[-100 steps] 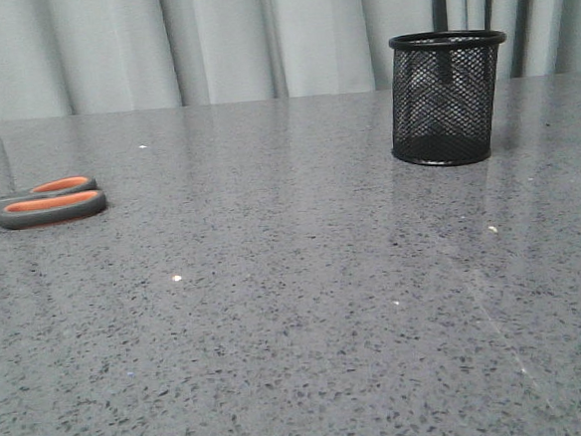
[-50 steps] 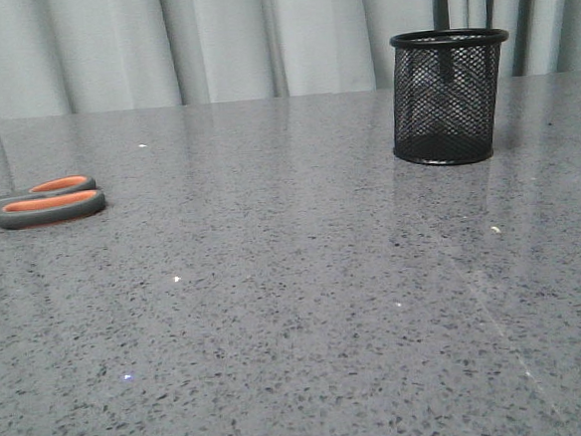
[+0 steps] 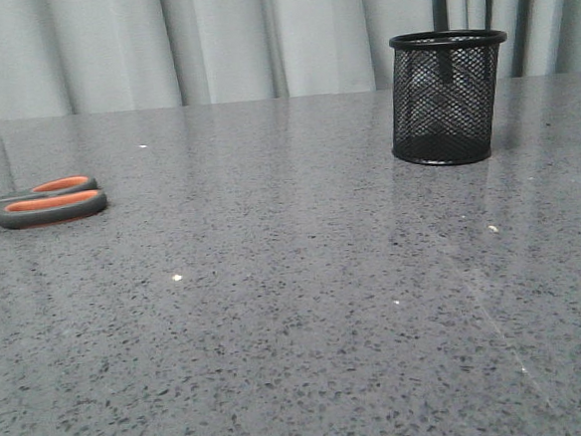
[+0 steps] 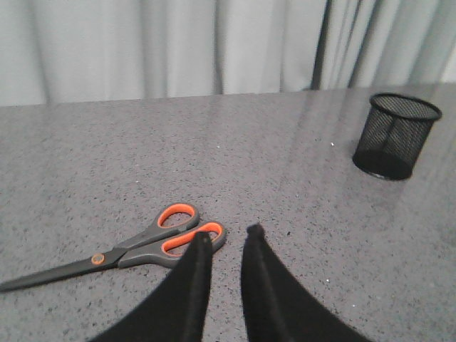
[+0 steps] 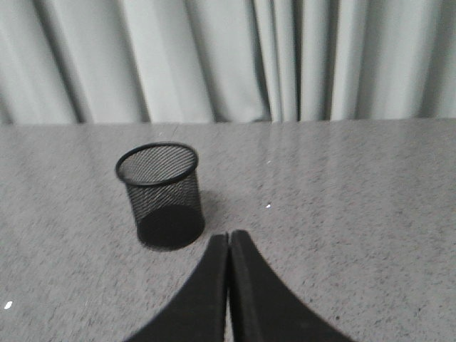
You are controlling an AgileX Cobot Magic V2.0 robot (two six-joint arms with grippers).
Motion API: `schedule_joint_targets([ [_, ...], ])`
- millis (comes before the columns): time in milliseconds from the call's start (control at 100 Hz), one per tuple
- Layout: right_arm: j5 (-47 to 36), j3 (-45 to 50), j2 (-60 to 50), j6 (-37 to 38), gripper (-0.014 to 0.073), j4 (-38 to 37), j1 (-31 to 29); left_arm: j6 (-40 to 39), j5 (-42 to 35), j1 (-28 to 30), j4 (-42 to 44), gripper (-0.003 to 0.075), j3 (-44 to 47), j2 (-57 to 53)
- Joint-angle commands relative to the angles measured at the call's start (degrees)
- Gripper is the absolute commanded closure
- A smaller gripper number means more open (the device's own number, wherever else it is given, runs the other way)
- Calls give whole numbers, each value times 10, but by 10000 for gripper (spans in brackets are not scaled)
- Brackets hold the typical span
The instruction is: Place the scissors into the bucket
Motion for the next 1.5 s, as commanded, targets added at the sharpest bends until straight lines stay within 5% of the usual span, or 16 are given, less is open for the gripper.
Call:
schedule_joint_targets([
  [0, 9, -40, 36, -11, 571, -3, 18, 41, -13, -29, 12, 474, -50, 46],
  [200, 43, -51, 62, -11, 130, 1, 31, 41, 73, -88, 186, 444, -149, 178],
  [290, 43, -51, 64, -11, 25, 1, 31, 41, 99, -112, 253, 438, -205, 253],
  [500, 34, -51, 64, -11, 43, 1, 31, 41, 180, -170, 417, 280, -347, 422],
  [650, 32, -51, 64, -11, 43, 1, 31, 41, 204, -192, 505, 297, -396, 512],
  [850, 32, -51, 64, -11, 43, 4, 36, 47, 304, -183, 495, 430, -447, 600],
  [1110, 30, -51, 64, -11, 43, 4, 57, 231, 352, -134, 419, 416, -532, 667],
  [1490, 31, -51, 64, -11, 43, 4, 63, 294, 376, -76, 378, 396, -569, 725],
])
